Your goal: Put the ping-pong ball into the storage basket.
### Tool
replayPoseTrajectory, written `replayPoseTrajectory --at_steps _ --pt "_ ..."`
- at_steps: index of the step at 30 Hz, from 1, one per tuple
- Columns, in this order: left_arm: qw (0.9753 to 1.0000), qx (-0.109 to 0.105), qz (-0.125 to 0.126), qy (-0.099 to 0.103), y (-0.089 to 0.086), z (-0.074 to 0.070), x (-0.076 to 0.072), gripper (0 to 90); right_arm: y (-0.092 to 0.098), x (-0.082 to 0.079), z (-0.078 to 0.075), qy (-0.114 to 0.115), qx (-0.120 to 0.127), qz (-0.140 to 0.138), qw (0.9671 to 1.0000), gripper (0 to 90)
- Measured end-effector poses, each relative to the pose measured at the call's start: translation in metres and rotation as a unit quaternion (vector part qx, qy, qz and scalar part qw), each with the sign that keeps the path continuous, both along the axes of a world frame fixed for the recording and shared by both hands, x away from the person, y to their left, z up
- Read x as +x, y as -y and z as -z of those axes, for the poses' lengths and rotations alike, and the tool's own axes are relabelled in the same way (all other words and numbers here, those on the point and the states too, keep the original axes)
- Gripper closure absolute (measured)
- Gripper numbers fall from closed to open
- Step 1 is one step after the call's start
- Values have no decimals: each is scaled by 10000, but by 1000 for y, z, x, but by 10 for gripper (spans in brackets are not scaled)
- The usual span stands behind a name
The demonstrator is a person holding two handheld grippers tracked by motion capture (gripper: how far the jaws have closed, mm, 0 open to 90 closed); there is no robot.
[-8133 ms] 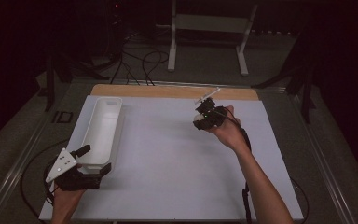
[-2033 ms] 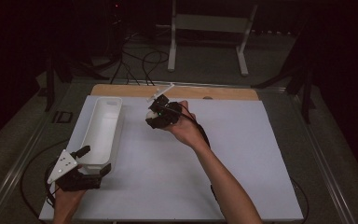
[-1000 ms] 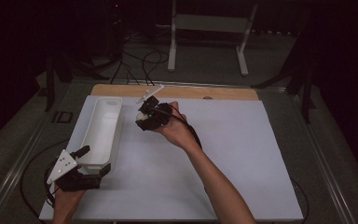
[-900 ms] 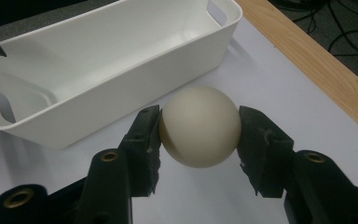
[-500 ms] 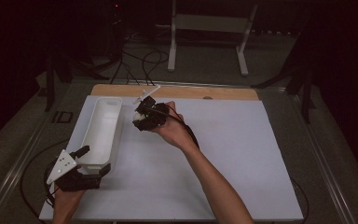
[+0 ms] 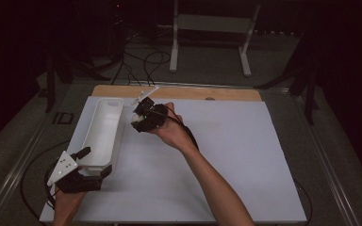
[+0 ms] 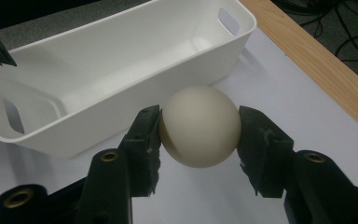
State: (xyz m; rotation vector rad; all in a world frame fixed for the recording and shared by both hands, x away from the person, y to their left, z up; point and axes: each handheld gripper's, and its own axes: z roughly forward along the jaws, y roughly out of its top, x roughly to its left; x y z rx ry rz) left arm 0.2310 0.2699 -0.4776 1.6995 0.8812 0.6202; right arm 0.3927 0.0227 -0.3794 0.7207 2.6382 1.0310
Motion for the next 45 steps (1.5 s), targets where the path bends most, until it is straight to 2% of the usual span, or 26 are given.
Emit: replayPoseTrajectory --at_steps 22,45 --pt "10000 -6 15 9 -1 0 0 0 -19 -4 -1 4 97 -160 9998 505" --pt "10000 49 24 12 1 0 -1 0 -33 -5 1 -43 205 -210 9996 505"
